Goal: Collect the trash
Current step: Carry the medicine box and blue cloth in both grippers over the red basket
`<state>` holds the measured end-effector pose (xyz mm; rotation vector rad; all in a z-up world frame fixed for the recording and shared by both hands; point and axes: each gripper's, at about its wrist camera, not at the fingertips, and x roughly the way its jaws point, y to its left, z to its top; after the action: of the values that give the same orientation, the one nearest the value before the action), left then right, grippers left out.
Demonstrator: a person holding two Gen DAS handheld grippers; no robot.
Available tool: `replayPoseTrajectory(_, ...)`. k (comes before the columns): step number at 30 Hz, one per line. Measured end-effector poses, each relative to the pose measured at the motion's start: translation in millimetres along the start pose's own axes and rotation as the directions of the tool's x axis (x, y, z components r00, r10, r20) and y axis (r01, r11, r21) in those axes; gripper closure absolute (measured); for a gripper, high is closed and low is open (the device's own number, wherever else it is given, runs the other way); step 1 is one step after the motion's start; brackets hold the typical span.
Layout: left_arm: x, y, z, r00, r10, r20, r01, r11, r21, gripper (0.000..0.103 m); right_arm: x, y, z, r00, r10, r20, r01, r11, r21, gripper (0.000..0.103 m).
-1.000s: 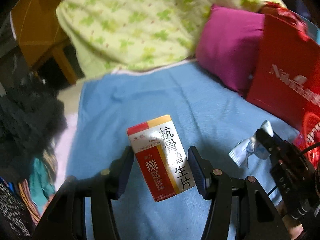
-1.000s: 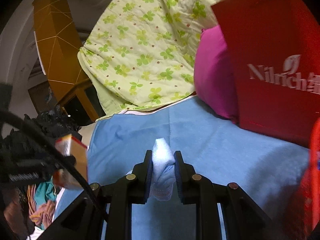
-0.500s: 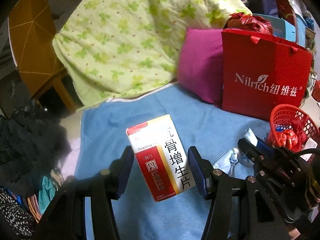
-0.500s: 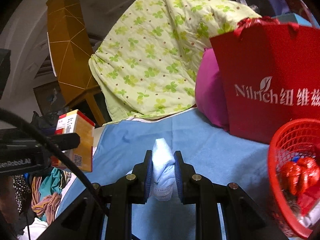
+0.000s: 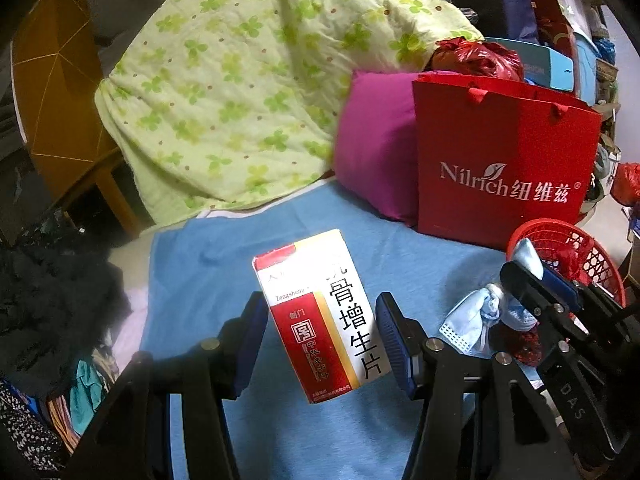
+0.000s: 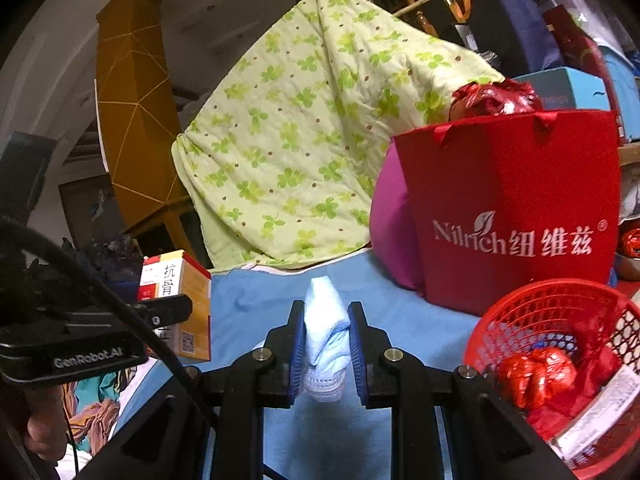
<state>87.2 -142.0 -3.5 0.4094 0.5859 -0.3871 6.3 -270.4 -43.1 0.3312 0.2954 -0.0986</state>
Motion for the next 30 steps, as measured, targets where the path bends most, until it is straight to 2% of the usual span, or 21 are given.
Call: replayPoseTrajectory(30, -6, -87, 16, 0.997, -0.08, -0.006, 0.08, 0.991, 0.108, 0.045, -67, -73, 25, 0.988, -0.111, 0.105, 0.1, 0.99, 0.098, 0.081)
